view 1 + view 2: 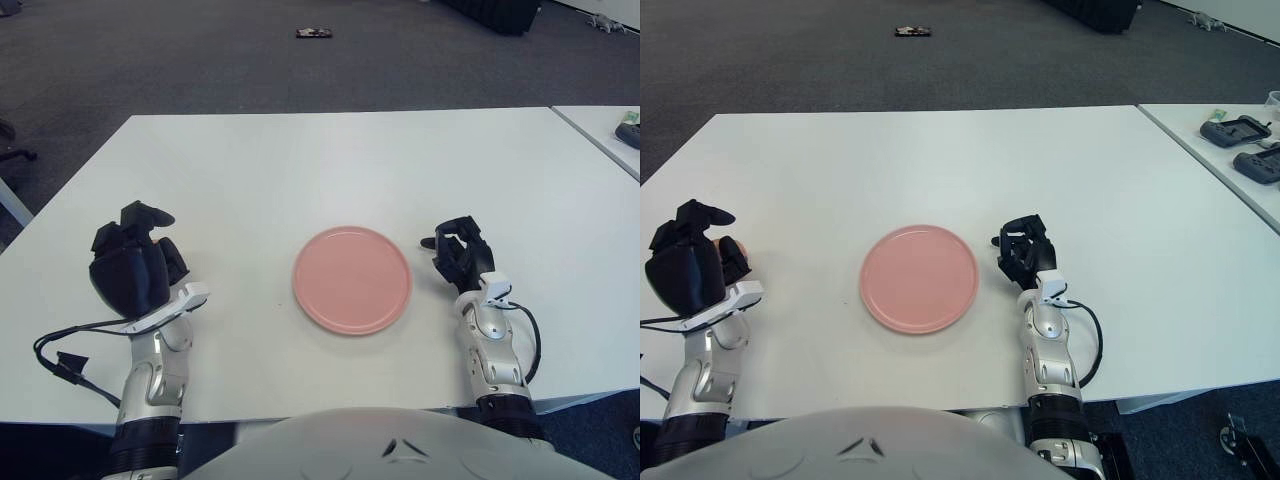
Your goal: Put the apple into the plate.
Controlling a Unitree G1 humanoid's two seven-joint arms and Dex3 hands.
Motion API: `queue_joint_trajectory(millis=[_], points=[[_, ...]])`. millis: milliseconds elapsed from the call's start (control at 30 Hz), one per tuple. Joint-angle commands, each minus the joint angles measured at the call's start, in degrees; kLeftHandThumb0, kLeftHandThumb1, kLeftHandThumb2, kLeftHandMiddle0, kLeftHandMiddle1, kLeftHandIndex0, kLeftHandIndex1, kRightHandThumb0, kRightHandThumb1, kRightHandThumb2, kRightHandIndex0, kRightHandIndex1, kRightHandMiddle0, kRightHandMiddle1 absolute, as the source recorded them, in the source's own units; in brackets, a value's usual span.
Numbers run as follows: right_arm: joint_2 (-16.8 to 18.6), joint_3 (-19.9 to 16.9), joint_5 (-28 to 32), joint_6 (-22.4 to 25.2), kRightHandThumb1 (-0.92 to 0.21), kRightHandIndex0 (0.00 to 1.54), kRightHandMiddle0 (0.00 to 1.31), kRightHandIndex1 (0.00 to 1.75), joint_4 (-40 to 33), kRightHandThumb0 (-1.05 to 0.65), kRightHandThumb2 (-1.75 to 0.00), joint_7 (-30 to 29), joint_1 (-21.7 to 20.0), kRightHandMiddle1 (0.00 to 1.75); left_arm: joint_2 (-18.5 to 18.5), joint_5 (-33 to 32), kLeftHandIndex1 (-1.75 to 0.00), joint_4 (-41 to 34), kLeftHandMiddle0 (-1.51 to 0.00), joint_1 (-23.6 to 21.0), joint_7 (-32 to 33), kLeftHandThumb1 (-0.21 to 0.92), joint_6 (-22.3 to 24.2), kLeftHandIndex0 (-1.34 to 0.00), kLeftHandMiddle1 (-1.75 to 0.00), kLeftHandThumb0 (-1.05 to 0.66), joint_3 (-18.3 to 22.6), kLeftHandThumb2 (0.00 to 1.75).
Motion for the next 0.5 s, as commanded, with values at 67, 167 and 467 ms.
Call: queue_joint_trajectory(millis=[67, 167, 467], points=[[-0.2, -0.4, 0.0, -0.9, -0.81, 0.47, 0.26, 1.17, 0.6, -0.36, -0.68, -0.2, -1.2, 1.75, 0.5, -1.8, -1.74, -1.1, -0.18, 1.0, -1.1, 0.89, 1.8, -0.12, -1.73, -0.59, 0.5, 0.73], [-0.1, -0.4, 0.2, -0.9, -0.81, 0.47, 0.26, 1.17, 0.6, -0.36, -0.69, -0.1, -1.2, 1.75, 1.0, -3.0, -1.70, 0.7, -0.06, 0.7, -0.8, 0.91, 1.9, -0.04, -1.66, -0.81, 0.8, 0.82], [-0.3, -0.4, 0.4, -1.8, -0.79, 0.48, 0.27, 1.18, 0.8, -0.36, -0.70, 0.5, -1.2, 1.75, 1.1, -4.6, -0.84, 1.1, 0.00, 0.7, -4.1, 0.92, 8.4, 0.00, -1.14, -0.98, 2.3, 0.65]])
